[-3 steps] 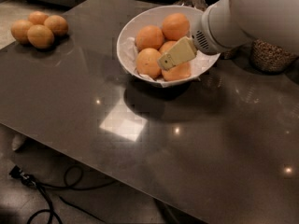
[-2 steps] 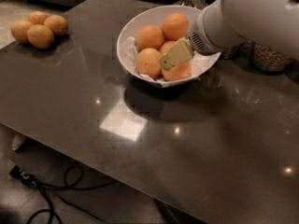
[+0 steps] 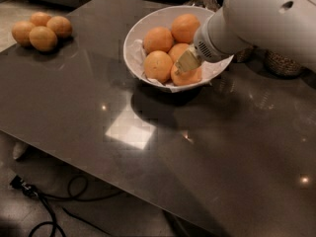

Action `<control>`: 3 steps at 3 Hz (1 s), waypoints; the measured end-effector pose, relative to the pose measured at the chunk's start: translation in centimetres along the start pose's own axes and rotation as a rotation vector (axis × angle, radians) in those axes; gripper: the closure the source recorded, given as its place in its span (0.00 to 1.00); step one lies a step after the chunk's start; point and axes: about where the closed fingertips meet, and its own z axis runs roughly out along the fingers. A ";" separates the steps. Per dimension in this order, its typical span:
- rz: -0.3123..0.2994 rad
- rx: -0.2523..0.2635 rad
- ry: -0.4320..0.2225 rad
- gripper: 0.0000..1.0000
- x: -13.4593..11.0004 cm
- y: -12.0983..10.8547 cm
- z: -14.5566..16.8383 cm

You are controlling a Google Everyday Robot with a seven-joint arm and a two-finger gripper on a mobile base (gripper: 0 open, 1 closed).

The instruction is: Pick orange from white bowl

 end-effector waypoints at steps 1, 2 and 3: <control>-0.031 -0.024 0.010 0.39 0.3 0.1 0.9; -0.049 -0.061 0.019 0.33 0.3 0.4 1.4; -0.053 -0.096 0.023 0.32 0.2 0.8 1.7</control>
Offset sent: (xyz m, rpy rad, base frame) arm 0.0095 0.0074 -0.0217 -0.0140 0.0789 0.1065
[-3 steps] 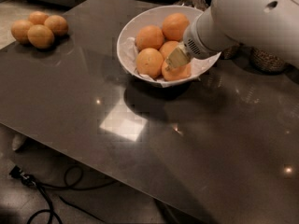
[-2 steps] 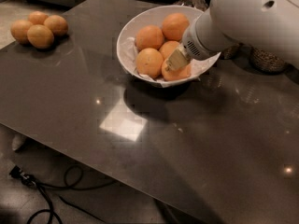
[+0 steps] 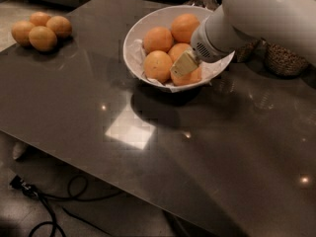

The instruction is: Pick orange from white bowl

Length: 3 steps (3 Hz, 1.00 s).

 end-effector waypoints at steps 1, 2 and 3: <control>0.011 -0.034 0.009 0.33 0.1 0.4 0.9; 0.025 -0.064 0.025 0.34 0.6 0.6 2.1; 0.034 -0.084 0.048 0.34 1.1 0.8 3.6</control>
Offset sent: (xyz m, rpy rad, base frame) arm 0.0132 0.0079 -0.0372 0.0425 0.1113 0.0146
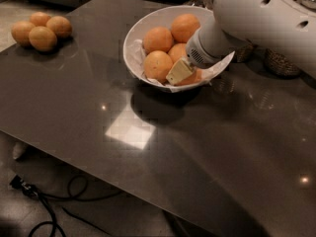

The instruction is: Pick orange from white bowl

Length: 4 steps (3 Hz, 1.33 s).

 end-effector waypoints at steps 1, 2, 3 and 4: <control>0.008 -0.016 0.021 0.34 0.4 0.0 1.3; 0.015 -0.033 0.038 0.34 0.7 0.3 2.4; 0.023 -0.042 0.047 0.53 1.0 0.4 2.9; 0.023 -0.042 0.047 0.76 1.0 0.4 2.9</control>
Offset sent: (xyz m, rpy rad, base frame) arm 0.0124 0.0063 -0.0377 0.0002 0.0844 -0.0019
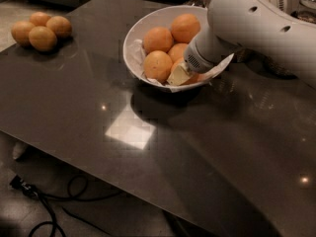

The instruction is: Pick orange from white bowl

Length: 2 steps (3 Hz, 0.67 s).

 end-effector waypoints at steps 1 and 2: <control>0.000 0.000 0.000 0.98 -0.1 0.0 -0.2; 0.002 -0.019 -0.083 1.00 -0.9 -1.0 -3.0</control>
Offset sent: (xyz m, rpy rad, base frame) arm -0.0142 -0.0427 0.1144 0.2642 -0.1685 0.0817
